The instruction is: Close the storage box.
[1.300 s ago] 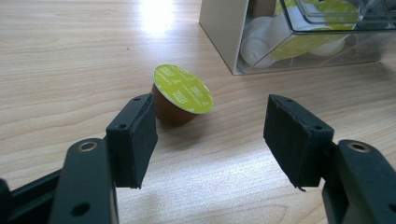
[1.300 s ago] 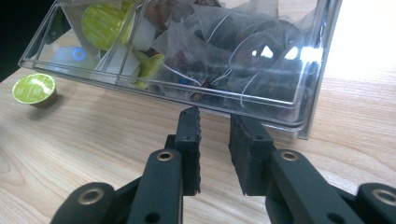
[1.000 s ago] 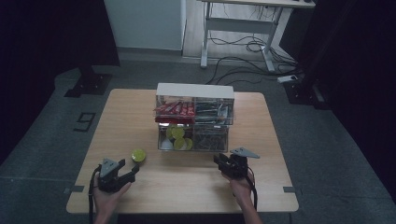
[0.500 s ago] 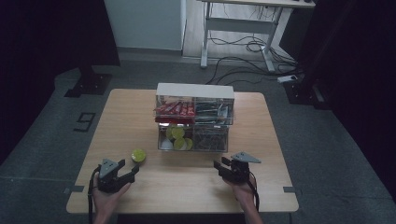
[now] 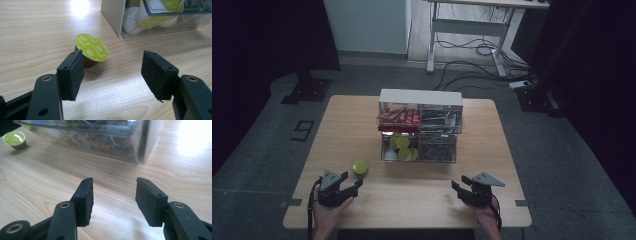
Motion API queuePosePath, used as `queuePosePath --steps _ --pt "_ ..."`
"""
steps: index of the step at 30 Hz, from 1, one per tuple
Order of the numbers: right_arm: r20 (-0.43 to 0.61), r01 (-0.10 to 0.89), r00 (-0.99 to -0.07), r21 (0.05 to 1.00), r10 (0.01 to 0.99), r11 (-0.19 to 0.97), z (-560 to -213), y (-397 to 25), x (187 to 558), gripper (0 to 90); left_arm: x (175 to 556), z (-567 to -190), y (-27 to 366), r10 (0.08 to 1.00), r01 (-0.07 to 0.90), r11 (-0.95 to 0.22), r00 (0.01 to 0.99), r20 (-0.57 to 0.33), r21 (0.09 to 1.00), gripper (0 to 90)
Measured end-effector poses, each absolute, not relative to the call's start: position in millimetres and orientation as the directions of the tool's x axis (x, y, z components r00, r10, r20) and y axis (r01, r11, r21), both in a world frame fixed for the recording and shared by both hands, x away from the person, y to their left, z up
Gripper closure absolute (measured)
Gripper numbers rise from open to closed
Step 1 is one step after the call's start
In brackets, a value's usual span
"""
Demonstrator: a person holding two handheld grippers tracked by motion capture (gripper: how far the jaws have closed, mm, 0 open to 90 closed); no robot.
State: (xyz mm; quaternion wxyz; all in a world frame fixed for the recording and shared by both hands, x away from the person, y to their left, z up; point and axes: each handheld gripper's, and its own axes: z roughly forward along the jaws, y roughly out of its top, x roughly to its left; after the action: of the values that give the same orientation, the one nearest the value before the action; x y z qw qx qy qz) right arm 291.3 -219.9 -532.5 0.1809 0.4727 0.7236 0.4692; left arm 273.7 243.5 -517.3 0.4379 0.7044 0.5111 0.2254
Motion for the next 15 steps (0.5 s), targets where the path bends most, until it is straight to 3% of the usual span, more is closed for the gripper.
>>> queuePosePath --steps 15 --pt "0.185 0.538 -0.419 0.839 0.889 0.079 -540 -244 286 46.4 275 -520 240 0.913 0.53 -0.108 0.388 -0.127 0.841 35.3"
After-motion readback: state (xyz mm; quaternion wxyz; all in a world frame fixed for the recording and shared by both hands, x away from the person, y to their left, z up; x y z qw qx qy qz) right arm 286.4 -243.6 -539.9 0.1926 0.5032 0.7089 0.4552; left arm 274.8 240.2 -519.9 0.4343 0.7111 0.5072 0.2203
